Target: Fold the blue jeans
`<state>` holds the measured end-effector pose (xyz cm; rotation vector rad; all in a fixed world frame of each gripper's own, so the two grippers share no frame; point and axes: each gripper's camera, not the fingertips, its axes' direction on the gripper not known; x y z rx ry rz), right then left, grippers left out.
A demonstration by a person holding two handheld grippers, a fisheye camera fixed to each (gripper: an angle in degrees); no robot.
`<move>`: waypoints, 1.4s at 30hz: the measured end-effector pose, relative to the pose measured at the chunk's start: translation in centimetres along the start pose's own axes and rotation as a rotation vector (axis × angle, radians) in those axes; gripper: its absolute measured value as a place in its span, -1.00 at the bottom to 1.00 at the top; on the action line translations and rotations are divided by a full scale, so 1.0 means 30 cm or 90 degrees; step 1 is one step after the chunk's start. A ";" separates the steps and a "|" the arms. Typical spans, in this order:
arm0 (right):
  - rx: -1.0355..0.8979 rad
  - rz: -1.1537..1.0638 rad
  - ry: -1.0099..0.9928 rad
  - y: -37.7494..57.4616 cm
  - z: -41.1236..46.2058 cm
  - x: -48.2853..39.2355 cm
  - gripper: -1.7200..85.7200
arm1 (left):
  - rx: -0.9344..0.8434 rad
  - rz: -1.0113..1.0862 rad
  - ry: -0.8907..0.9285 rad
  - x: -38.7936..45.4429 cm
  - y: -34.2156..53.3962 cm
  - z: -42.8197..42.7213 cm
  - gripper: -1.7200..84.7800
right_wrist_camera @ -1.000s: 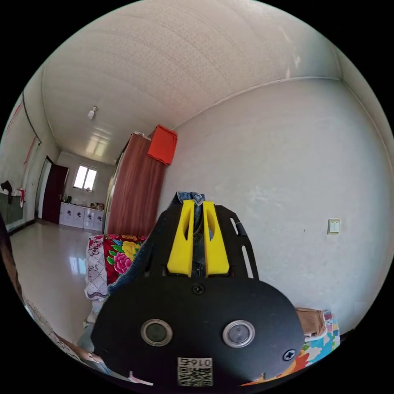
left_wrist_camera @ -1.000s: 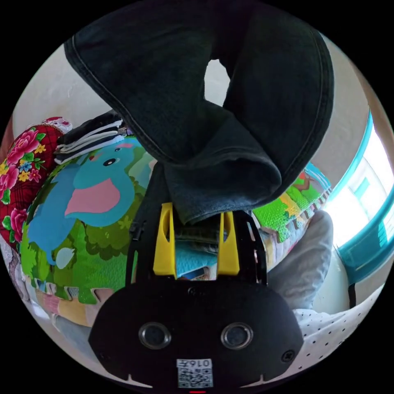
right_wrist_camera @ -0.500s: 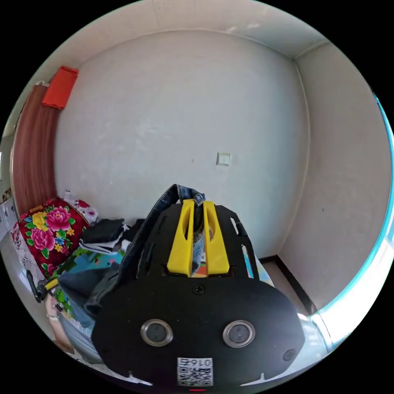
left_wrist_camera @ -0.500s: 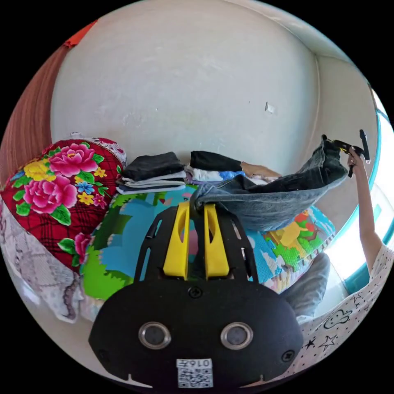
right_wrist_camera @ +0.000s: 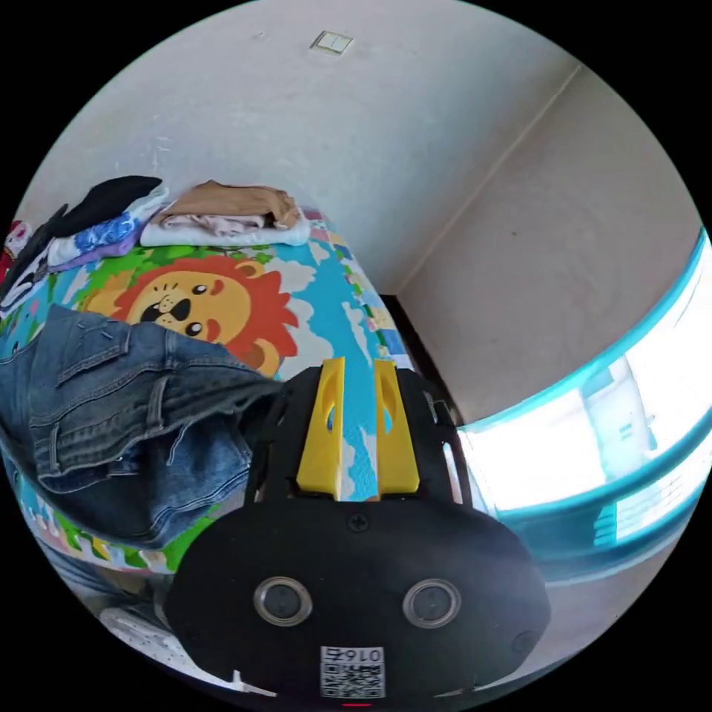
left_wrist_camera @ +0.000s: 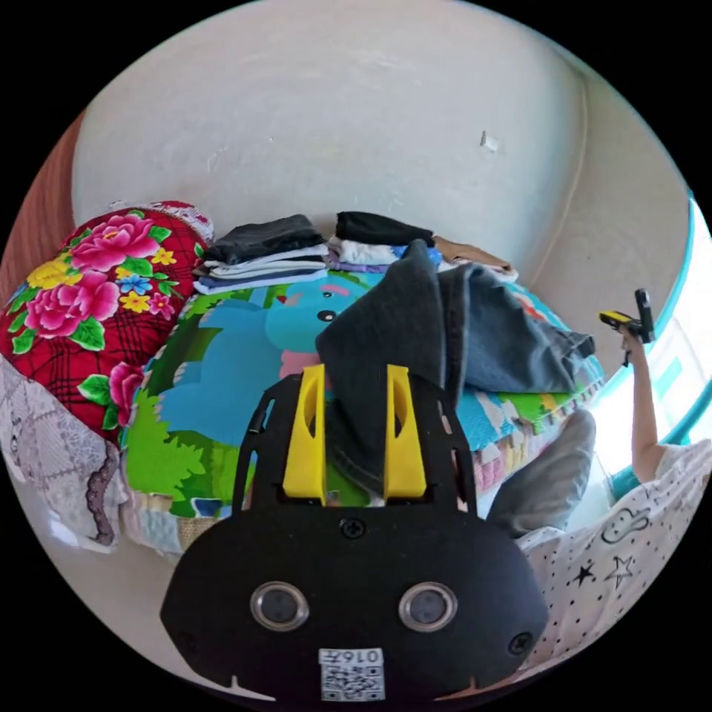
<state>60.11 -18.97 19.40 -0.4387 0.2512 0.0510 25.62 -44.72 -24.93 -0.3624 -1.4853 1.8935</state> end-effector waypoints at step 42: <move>0.255 -0.145 0.064 -0.516 -0.374 -0.557 -0.88 | 0.029 -0.009 -0.293 -0.124 -0.311 -0.007 -0.83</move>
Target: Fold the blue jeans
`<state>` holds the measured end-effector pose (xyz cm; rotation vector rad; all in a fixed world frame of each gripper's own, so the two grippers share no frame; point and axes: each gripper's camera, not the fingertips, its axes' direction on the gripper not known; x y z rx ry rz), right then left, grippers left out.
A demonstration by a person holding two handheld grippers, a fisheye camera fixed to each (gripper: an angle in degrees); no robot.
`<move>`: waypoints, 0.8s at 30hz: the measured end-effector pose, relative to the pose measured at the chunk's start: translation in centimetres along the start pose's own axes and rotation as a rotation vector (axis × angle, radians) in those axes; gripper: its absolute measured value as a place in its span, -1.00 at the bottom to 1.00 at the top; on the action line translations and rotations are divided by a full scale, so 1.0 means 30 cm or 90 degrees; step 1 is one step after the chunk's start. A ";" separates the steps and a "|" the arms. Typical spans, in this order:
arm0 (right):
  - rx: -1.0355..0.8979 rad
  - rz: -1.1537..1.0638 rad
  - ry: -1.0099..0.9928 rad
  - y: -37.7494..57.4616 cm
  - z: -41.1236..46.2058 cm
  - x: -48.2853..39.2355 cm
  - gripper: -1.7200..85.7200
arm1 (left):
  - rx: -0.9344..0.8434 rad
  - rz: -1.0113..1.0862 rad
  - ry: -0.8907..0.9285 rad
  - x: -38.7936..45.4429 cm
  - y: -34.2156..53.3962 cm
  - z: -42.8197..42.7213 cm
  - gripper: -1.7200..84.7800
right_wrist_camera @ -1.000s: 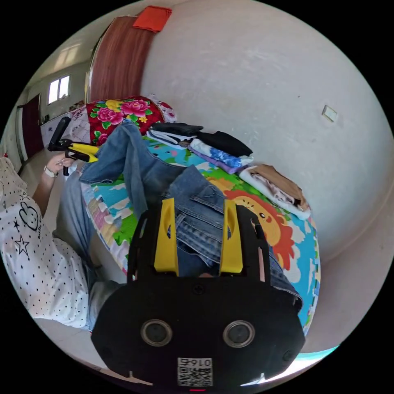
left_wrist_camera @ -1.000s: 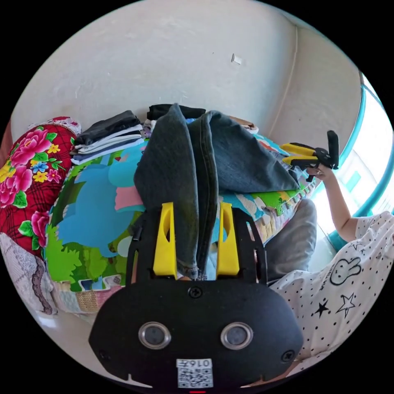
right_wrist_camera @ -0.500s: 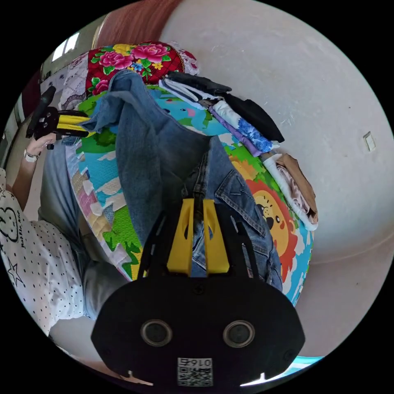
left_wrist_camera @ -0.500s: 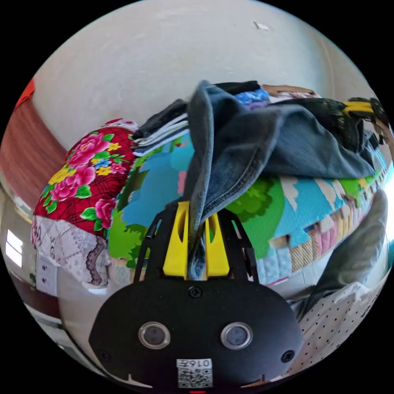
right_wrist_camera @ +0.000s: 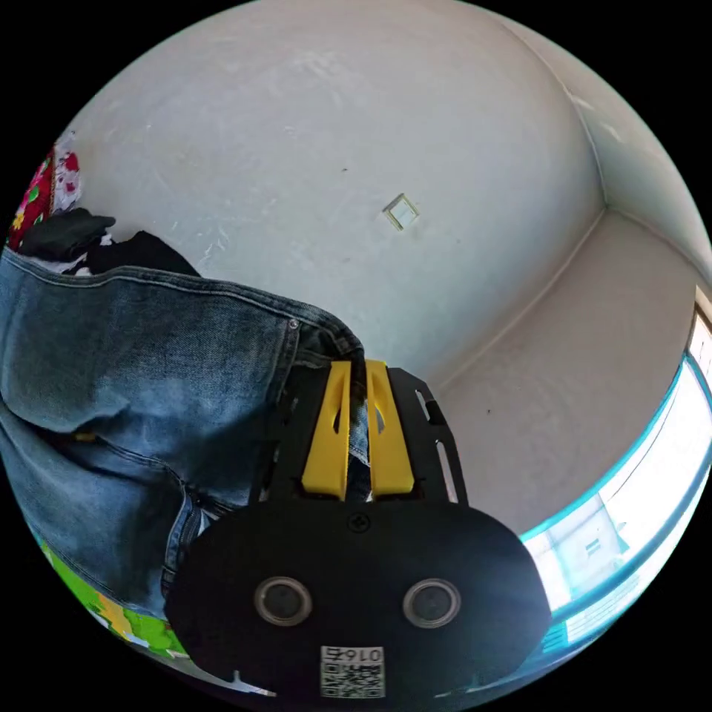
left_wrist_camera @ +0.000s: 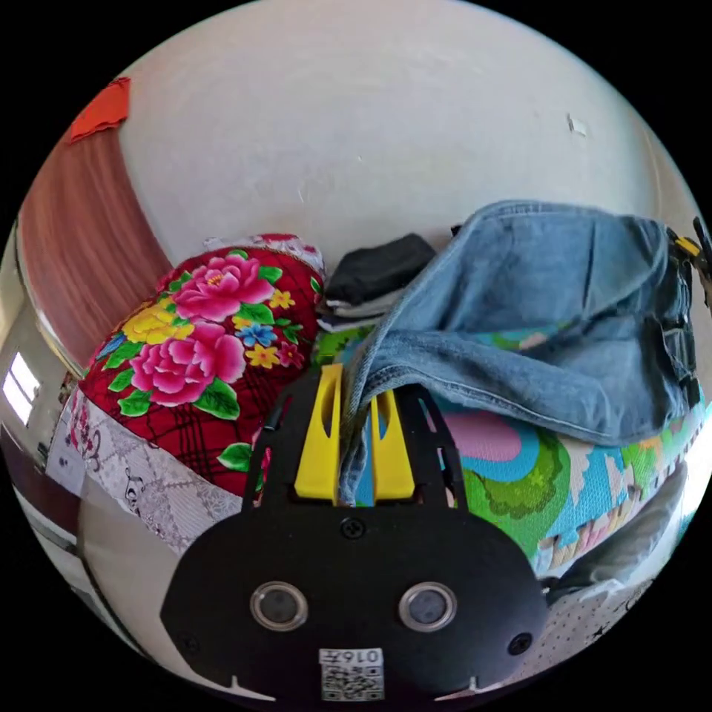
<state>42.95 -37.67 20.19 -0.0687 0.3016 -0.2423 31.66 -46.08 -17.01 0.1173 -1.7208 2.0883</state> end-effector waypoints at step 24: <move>0.006 -0.185 -0.625 0.840 0.048 -0.001 -0.56 | 0.002 0.338 0.350 0.566 0.172 0.275 -0.70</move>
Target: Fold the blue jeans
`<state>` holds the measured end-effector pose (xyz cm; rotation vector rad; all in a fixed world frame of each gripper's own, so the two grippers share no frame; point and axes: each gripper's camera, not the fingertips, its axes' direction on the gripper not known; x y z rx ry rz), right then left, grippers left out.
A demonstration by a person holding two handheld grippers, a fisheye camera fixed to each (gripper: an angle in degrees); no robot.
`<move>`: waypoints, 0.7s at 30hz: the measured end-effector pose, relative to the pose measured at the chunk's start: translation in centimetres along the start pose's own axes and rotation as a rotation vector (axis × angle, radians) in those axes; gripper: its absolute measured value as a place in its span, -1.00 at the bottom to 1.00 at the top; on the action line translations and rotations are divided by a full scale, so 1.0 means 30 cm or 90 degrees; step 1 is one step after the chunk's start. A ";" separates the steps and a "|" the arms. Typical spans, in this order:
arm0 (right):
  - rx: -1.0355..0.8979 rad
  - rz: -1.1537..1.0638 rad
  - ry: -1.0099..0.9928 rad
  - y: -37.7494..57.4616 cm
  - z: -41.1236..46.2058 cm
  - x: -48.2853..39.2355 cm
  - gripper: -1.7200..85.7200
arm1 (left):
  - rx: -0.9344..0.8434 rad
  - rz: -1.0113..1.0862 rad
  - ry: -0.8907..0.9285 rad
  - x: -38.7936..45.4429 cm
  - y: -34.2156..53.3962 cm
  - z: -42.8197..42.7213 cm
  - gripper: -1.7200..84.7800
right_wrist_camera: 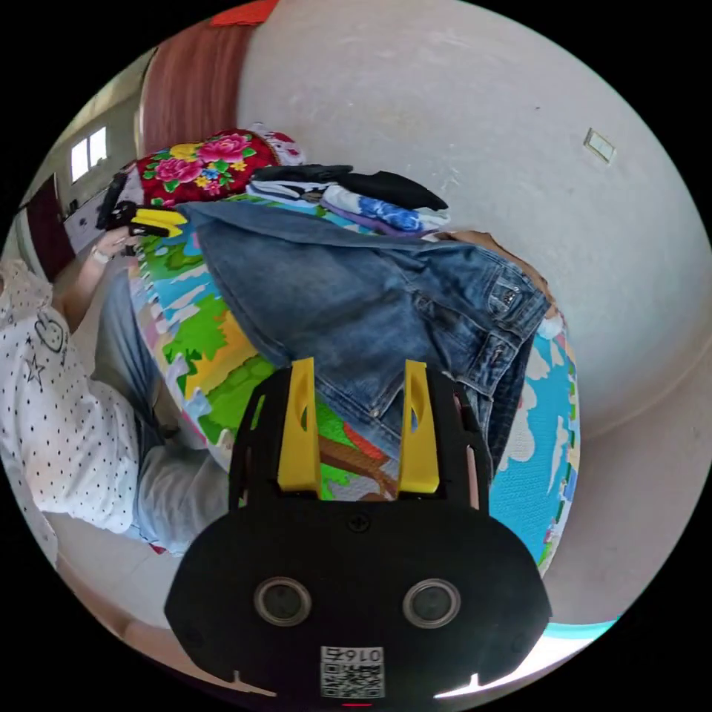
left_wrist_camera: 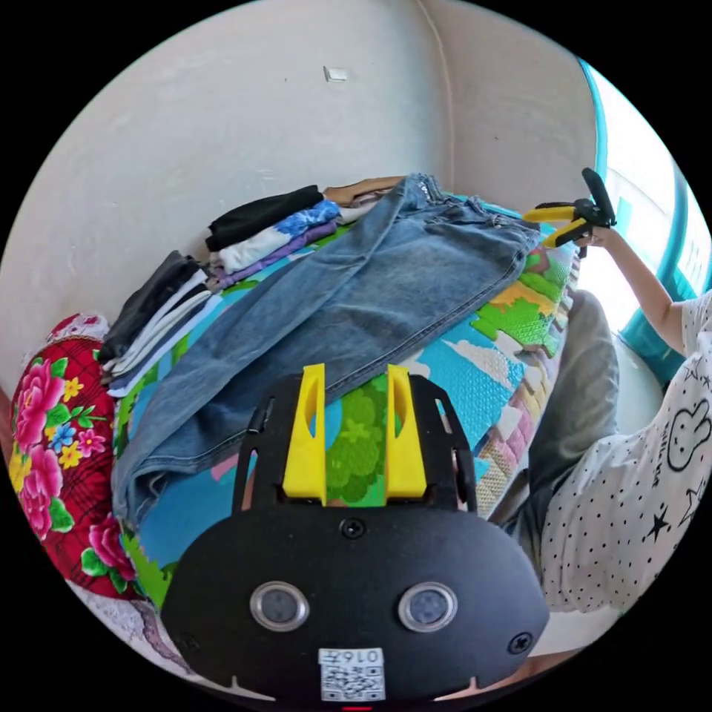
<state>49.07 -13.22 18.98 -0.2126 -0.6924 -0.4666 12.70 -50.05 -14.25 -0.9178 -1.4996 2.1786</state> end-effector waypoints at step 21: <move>-0.090 0.040 0.095 0.048 0.094 0.140 -0.89 | -0.078 -0.074 0.126 -0.149 -0.141 0.349 -0.91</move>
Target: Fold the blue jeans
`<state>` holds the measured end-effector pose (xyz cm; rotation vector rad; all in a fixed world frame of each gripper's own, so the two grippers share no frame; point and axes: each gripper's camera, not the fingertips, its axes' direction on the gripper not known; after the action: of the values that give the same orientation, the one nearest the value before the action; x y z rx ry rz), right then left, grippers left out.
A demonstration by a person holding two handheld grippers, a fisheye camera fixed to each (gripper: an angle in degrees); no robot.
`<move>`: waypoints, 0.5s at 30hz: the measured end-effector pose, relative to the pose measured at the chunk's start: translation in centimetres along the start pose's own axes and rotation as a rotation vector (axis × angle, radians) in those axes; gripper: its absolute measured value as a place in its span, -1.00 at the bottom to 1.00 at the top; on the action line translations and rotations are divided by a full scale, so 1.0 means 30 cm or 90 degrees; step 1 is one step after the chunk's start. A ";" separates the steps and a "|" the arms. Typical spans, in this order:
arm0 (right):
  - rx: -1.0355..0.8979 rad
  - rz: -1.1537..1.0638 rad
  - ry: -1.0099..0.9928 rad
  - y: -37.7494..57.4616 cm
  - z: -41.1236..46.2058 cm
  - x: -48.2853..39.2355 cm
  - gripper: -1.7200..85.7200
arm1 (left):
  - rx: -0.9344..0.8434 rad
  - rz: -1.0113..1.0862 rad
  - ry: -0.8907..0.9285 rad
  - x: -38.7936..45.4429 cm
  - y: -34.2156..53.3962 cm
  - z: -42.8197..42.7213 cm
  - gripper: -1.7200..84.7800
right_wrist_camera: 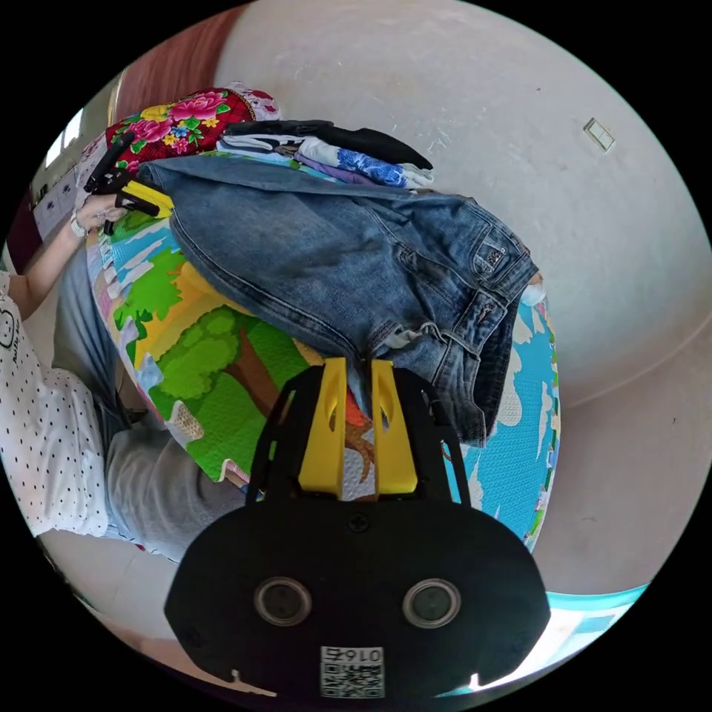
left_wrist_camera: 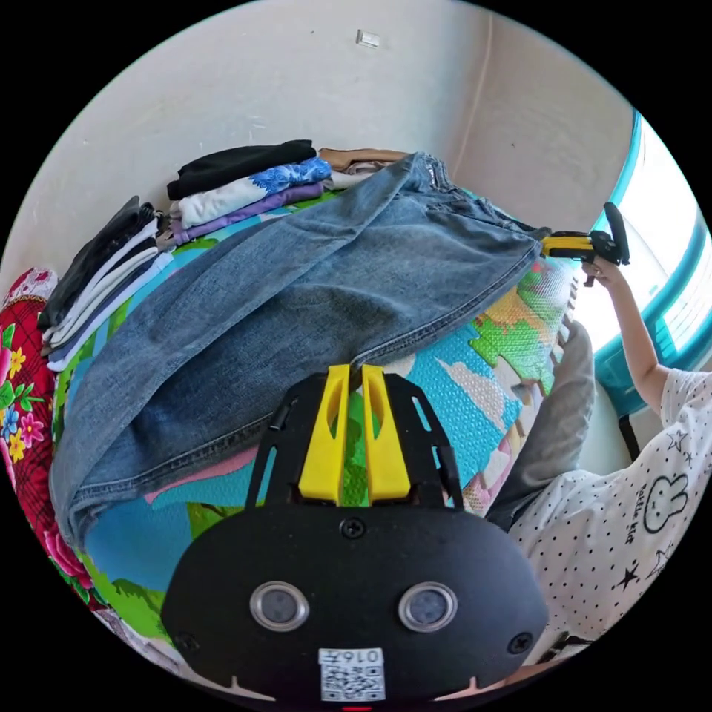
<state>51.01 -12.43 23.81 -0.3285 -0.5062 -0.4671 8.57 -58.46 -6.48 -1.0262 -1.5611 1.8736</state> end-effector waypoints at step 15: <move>-0.107 0.128 -0.087 0.232 -0.181 0.106 -0.83 | 0.018 0.104 0.136 0.238 0.026 -0.088 -0.88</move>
<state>59.06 -9.86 19.73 -0.5698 -0.5615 -0.2925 6.49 -51.58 -9.09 -1.3285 -1.3608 1.8164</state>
